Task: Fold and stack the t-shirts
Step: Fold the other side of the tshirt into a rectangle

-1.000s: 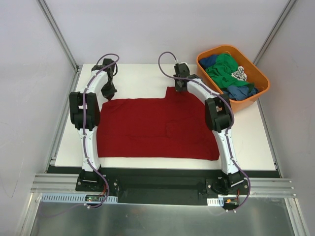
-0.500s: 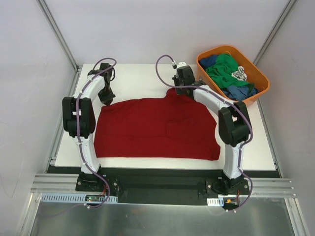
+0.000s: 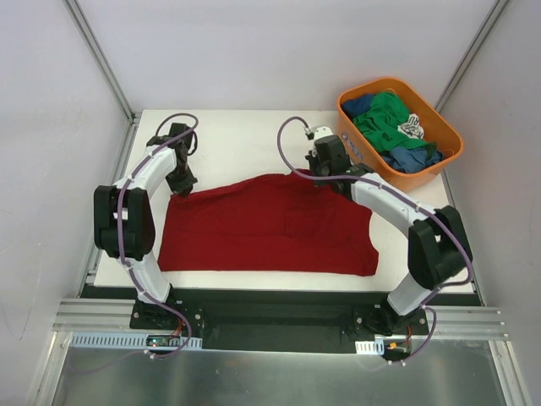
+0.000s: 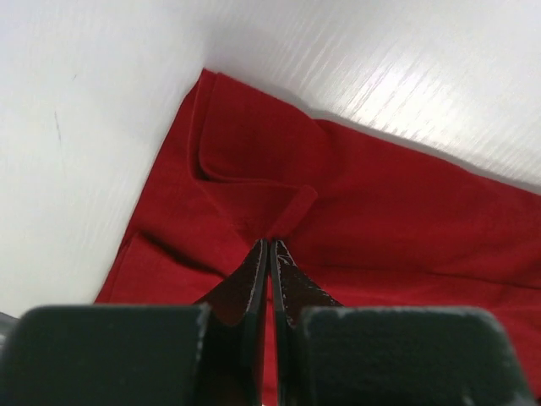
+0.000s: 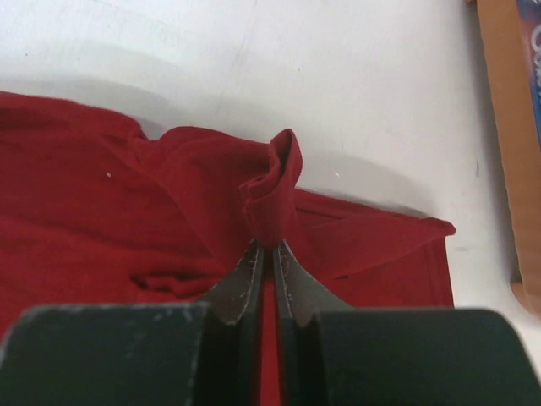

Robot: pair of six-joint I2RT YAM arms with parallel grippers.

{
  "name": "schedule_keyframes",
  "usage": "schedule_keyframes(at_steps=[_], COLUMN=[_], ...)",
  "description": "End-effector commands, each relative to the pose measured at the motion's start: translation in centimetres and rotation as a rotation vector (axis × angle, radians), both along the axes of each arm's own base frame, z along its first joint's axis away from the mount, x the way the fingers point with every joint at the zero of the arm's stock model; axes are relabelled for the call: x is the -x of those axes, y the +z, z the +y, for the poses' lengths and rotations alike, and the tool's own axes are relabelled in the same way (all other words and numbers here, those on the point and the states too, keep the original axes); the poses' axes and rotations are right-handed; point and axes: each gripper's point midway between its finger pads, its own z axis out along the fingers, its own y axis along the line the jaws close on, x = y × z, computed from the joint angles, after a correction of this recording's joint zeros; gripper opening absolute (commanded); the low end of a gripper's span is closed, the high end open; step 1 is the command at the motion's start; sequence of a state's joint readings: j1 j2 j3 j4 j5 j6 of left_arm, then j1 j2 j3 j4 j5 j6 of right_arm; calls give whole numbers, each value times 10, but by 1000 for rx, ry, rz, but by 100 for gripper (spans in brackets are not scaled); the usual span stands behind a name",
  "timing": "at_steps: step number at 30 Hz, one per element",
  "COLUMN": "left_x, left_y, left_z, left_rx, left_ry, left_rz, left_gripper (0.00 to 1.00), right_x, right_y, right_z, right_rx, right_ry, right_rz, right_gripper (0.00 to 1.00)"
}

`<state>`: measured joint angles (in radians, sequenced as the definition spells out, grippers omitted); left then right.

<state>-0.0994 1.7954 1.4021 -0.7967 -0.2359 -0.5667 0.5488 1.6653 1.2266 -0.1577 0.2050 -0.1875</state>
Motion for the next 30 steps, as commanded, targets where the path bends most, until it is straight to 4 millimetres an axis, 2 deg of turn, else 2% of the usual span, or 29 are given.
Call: schedule_keyframes(at_steps=[1,7,8,12,15,25,27,30], left_x=[18,34,36,49,55,46,48,54], left_y=[17,15,15,9,7,35,37,30], left_z=[5,10,9,9,12,23,22,20], left_rx=[-23,-42,-39,-40,-55,-115,-109,-102], left_ry=[43,60,63,67,62,76,72,63], left_rz=[-44,-35,-35,-18,-7,-65,-58,-28], left_gripper=[0,0,0,0,0,0,0,0], right_x=[19,53,57,77,89,121,129,139], right_y=[25,13,19,8,6,1,1,-4], right_z=[-14,-19,-21,-37,-41,-49,-52,-53], right_rx=[-30,-70,-80,-21,-16,31,37,30], right_ry=[-47,-41,-40,-66,-60,-17,-15,-7], right_rz=[-47,16,6,43,55,105,120,152], right_gripper=[5,5,5,6,6,8,8,10])
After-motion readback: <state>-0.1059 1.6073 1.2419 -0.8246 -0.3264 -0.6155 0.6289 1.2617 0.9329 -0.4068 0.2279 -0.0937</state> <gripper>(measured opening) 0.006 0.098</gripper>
